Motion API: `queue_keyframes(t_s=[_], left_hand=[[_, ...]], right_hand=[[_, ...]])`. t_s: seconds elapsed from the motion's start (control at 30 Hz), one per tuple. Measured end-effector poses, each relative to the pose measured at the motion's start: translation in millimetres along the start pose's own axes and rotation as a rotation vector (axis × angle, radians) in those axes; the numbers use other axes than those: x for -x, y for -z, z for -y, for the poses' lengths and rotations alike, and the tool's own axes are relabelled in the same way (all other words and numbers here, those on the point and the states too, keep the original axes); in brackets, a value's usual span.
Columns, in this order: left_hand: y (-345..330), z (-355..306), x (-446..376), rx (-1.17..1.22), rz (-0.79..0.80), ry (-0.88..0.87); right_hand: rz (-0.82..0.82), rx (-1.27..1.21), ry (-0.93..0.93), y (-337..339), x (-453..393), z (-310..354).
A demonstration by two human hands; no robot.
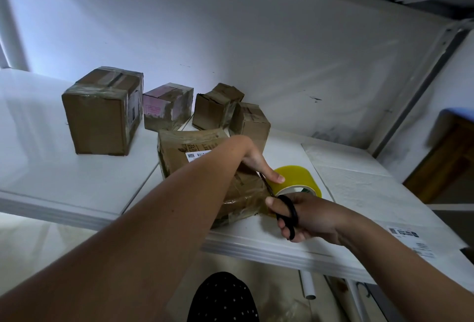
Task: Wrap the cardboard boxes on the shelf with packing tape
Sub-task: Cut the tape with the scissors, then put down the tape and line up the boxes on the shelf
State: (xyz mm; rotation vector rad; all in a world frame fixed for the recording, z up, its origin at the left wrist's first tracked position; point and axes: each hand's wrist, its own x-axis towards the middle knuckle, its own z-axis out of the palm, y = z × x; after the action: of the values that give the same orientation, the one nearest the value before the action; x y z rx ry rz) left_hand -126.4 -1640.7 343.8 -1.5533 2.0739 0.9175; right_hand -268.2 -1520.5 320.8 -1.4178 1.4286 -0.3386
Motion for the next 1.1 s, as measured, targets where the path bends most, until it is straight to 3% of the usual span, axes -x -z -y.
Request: queue_keyframes(t_s=[0.2,0.43,0.7,0.8,0.9,1.0,1.1], left_hand=[[-2,-1,0,0.060,-0.011,0.019],[0,-2,-1,0.020,0.008,0.019],[-3,0,4,0.060,-0.034,-0.004],[-5,-1,5,0.113,-0.044,0.000],[-9,0,5,0.226,-0.080,-0.052],[-9,11,2,0.493,-0.203,-0.118],[-10,20,0,0.531,-0.234,-0.154]], right_hand=[[0.084,-0.052,-0.060,0,1,2],[0.035,-0.114,-0.034,-3,-3,0],[-0.047,0.046,0.008,2,-12,3],[0.011,0.140,-0.024,5,-10,4],[0.053,0.090,-0.030,17,-4,2],[0.023,0.048,-0.010,29,4,-3],[0.025,-0.025,-0.006,39,11,-7]])
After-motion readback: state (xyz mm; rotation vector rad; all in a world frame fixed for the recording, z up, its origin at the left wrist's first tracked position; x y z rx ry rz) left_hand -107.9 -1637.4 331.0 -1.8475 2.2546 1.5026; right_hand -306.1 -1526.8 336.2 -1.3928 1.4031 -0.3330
